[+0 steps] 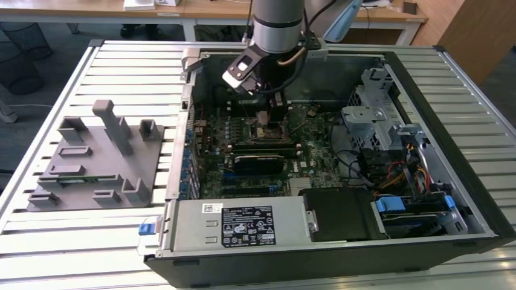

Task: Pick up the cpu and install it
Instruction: 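Place the cpu into insertion slot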

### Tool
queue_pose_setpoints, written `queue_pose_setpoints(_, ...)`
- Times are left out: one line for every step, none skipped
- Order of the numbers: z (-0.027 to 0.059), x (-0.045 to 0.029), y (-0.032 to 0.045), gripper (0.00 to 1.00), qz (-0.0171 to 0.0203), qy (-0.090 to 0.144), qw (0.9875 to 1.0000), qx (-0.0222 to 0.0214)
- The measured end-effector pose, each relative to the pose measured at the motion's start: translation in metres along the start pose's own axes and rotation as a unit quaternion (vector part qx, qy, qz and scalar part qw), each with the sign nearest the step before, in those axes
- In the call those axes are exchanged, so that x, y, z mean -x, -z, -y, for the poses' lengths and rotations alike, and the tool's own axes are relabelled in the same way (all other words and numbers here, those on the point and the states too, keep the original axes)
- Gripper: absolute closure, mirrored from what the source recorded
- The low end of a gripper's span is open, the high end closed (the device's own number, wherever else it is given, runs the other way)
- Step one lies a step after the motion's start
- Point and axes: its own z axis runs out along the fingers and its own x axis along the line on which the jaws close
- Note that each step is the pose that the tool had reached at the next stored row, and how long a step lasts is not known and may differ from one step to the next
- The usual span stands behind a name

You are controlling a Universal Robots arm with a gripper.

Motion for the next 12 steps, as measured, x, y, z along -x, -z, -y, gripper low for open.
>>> queue_pose_setpoints(0.0000,-0.0002,-0.0007,0.46,0.0000,-0.002,1.0000,0.0011)
queue_pose_setpoints(0.0000,-0.0004,-0.0017,0.46,0.0002,-0.004,1.0000,0.0014)
queue_pose_setpoints(0.0000,-0.0006,-0.0031,0.46,0.0003,-0.006,1.0000,0.0014)
queue_pose_setpoints(0.0001,-0.0010,-0.0051,0.46,0.0003,-0.007,1.0000,0.0014)
queue_pose_setpoints(0.0002,-0.0012,-0.0069,0.46,0.0004,-0.009,1.0000,0.0014)
queue_pose_setpoints(0.0002,-0.0014,-0.0087,0.46,0.0004,-0.011,0.9999,0.0013)
queue_pose_setpoints(0.0003,-0.0016,-0.0103,0.46,0.0006,-0.013,0.9999,0.0012)
queue_pose_setpoints(0.0004,-0.0020,-0.0118,0.46,0.0006,-0.014,0.9999,0.0012)
queue_pose_setpoints(0.0004,-0.0024,-0.0133,0.46,0.0007,-0.015,0.9999,0.0011)
queue_pose_setpoints(0.0004,-0.0030,-0.0146,0.46,0.0007,-0.016,0.9999,0.0012)
queue_pose_setpoints(0.0004,-0.0037,-0.0159,0.46,0.0007,-0.016,0.9999,0.0012)
queue_pose_setpoints(0.0004,-0.0040,-0.0176,0.46,0.0007,-0.016,0.9999,0.0011)
